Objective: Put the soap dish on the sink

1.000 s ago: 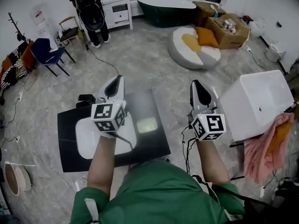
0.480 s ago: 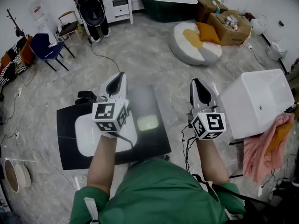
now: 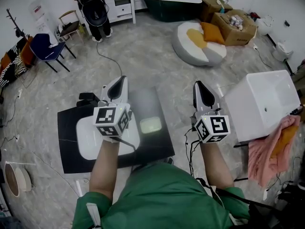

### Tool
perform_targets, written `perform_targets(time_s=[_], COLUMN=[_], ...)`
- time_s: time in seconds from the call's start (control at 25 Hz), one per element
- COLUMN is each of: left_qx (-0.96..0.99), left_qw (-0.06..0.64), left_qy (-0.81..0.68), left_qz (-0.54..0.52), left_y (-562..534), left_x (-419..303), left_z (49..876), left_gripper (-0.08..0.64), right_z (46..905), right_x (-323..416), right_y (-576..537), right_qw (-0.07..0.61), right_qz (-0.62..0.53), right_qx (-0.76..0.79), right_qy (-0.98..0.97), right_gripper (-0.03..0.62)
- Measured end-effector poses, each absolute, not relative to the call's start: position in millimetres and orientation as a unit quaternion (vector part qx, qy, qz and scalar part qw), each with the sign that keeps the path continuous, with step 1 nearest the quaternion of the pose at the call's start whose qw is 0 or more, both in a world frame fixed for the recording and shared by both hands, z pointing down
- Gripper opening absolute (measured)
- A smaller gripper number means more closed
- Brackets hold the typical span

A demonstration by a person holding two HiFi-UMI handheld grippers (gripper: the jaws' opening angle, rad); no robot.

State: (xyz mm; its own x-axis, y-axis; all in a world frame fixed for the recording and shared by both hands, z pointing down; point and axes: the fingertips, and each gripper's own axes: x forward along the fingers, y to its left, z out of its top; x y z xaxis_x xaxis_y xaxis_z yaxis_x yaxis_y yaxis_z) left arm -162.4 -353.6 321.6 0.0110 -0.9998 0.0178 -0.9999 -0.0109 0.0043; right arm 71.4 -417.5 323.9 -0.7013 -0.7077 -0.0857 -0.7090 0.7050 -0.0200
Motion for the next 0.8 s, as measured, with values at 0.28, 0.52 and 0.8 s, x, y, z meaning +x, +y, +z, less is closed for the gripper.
perform_targets(time_s=[0.28, 0.52, 0.8], left_qx=[0.712, 0.713, 0.714], left_qw=[0.012, 0.013, 0.012], left_qy=[-0.702, -0.701, -0.700], left_qz=[0.001, 0.000, 0.003], left_y=[-353.1, -354.9, -354.0], left_x=[-160.1, -157.1, -155.6], left_z=[323.4, 324.3, 326.9], left_gripper=[0.006, 0.005, 0.005], right_z=[324.0, 324.8, 327.1], right_x=[72.5, 76.1, 75.6], right_y=[-416.0, -417.7, -414.8], right_qw=[0.046, 0.046, 0.046], right_qz=[0.005, 0.004, 0.004], right_qx=[-0.383, -0.385, -0.382], right_qy=[0.923, 0.922, 0.923], right_gripper=[0.017, 0.017, 0.017])
